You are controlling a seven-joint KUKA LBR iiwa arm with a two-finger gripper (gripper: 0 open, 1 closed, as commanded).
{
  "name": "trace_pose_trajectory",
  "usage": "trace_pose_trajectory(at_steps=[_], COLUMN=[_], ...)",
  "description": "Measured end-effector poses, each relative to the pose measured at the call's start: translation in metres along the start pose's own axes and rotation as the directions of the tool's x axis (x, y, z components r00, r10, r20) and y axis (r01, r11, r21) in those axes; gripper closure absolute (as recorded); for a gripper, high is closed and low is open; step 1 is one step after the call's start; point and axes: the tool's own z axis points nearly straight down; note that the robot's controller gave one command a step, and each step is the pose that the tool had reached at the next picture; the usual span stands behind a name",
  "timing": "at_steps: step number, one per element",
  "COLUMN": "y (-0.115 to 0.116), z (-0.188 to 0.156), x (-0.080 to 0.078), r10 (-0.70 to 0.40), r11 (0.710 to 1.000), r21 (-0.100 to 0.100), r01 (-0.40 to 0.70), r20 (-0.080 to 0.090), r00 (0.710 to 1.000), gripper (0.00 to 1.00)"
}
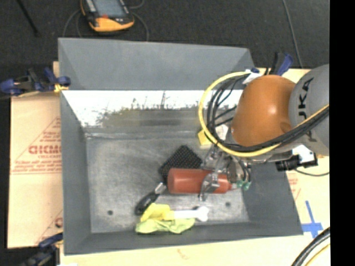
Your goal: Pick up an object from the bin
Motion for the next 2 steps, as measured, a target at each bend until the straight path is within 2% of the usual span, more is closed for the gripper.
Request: trace_pose_trajectory(at_steps=[1, 2], y=[0.0, -0.013], z=[0.0, -0.04], x=[0.0, 0.005], r10=[0.0, -0.07], r11=[1.0, 0.998], r21=[0.0, 0.002], r01=[0.0, 0.07], r20=[0.0, -0.006], r00=[1.0, 0.998], gripper=[1.0, 1.0])
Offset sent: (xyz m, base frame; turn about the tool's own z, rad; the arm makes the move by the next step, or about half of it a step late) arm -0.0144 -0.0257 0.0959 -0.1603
